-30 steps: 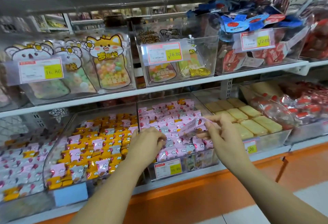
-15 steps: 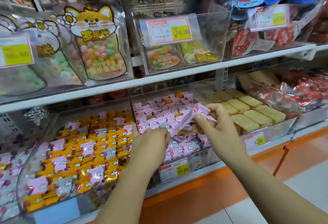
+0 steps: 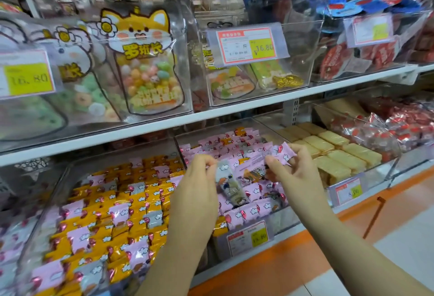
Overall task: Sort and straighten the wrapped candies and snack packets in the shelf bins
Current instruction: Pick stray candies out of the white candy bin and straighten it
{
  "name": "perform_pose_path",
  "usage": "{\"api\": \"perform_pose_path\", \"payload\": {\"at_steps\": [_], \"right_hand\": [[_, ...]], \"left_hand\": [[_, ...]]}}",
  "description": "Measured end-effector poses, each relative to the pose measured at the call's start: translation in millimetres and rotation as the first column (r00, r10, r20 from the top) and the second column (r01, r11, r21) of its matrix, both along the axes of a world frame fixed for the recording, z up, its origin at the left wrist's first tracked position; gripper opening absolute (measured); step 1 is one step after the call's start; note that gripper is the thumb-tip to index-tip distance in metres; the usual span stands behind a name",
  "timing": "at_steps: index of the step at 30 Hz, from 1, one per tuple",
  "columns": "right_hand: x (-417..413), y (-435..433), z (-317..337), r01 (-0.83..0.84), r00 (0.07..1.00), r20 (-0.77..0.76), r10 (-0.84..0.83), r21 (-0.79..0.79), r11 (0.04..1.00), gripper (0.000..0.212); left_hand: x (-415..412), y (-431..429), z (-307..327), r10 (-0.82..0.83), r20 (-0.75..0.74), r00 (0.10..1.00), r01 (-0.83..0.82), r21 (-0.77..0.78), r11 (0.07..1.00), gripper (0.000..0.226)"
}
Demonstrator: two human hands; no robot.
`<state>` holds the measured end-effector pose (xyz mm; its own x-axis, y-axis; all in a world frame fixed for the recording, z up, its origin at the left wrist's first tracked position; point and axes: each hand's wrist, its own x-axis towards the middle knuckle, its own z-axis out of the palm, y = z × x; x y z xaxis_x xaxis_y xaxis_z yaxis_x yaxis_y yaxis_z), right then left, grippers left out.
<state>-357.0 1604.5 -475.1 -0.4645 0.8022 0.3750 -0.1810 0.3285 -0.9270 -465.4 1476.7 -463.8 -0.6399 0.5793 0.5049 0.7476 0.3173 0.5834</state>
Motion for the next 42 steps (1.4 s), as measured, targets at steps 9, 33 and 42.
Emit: {"api": "perform_pose_path", "payload": {"at_steps": [9,33,42], "right_hand": [[-10,0,11,-0.118,0.940,0.341,-0.010,0.354,0.928,0.017],[-20,-24,-37,-0.273,0.770,0.570,-0.288,0.702,0.657,0.030],[-26,-38,-20,-0.236,0.808,0.535,-0.247,0.678,0.696,0.030]], "left_hand": [[-25,-16,0,0.079,0.356,0.931,-0.198,0.310,0.930,0.011],[-33,-84,-5,0.165,0.331,0.929,-0.290,0.375,0.881,0.012],[-40,-93,-17,0.168,0.307,0.937,-0.263,0.303,0.916,0.012]]}}
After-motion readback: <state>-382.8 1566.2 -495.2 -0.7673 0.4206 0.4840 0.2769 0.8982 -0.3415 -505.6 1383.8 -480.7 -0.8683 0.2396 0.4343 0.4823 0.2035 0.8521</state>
